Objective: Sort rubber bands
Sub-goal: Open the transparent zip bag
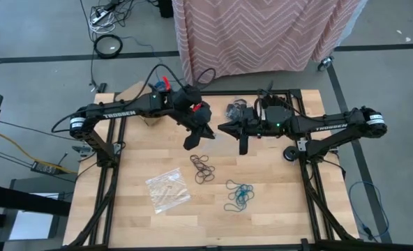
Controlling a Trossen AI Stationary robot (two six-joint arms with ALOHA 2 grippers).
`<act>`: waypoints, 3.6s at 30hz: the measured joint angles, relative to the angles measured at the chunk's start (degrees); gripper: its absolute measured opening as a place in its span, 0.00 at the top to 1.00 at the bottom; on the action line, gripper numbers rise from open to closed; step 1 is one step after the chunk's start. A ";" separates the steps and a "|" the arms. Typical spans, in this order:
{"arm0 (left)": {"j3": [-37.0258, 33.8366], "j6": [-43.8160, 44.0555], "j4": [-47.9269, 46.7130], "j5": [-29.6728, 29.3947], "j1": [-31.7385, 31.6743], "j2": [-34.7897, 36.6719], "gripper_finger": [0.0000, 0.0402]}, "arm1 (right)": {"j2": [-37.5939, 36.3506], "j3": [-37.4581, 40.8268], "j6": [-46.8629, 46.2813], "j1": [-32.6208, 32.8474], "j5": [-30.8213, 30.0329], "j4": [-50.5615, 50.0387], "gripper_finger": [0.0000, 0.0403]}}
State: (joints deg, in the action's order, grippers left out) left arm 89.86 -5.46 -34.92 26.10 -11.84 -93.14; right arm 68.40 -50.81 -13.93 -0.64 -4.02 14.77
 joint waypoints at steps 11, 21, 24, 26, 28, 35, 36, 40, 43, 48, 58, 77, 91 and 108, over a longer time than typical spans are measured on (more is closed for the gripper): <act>0.84 2.13 3.85 1.88 0.00 -0.02 0.94 | -0.04 0.00 0.07 0.02 2.62 -0.84 0.70; 1.95 1.80 3.43 1.83 0.00 0.00 0.94 | -0.05 0.00 0.52 0.00 2.34 -1.39 0.92; 1.95 1.78 3.74 1.67 -0.02 0.00 0.94 | -0.07 -0.01 0.38 0.04 2.25 -2.34 0.98; 1.95 1.76 4.17 1.62 -0.02 0.00 0.92 | -0.07 -0.04 -0.66 0.04 2.08 -2.54 0.99; 1.95 1.67 4.51 1.61 -0.02 0.00 0.90 | -0.11 -0.04 -0.77 -0.01 1.87 -2.58 1.00; 1.95 1.65 4.96 0.49 -0.04 0.00 0.86 | -0.11 -0.04 -1.47 -0.28 0.92 -2.60 1.00; 1.95 1.65 4.96 0.34 -0.04 0.00 0.86 | -0.11 -0.04 -1.50 -0.28 0.84 -2.54 1.00; 1.95 1.65 4.99 0.32 -0.04 0.00 0.87 | -0.09 -0.04 -1.60 -0.31 0.81 -1.71 1.00; 1.95 1.65 4.97 0.32 -0.04 0.00 0.90 | -0.06 -0.04 -1.64 -0.49 0.84 -1.11 1.00; 1.88 1.62 3.34 0.00 -0.04 0.04 0.91 | 0.07 0.03 -1.64 -0.66 0.84 -0.24 1.00; 1.70 1.02 -0.30 -2.08 0.04 -1.96 0.89 | -0.04 0.02 -1.50 -1.46 1.18 1.49 1.00; 1.73 1.19 3.91 1.65 -0.04 -1.55 0.89 | -0.04 0.02 0.02 -1.62 6.23 -3.27 0.75; 2.28 1.68 4.17 2.17 -0.26 -1.55 0.89 | -0.11 -0.05 -1.68 -1.73 4.09 -4.95 1.00; 3.34 1.39 3.87 2.13 -1.24 -1.11 0.88 | -0.06 -0.06 -2.56 -2.52 4.86 -2.60 1.00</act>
State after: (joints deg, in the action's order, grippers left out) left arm 93.20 -4.08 -31.05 28.23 -13.08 -94.25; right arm 68.34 -50.87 -16.49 -3.16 0.84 12.17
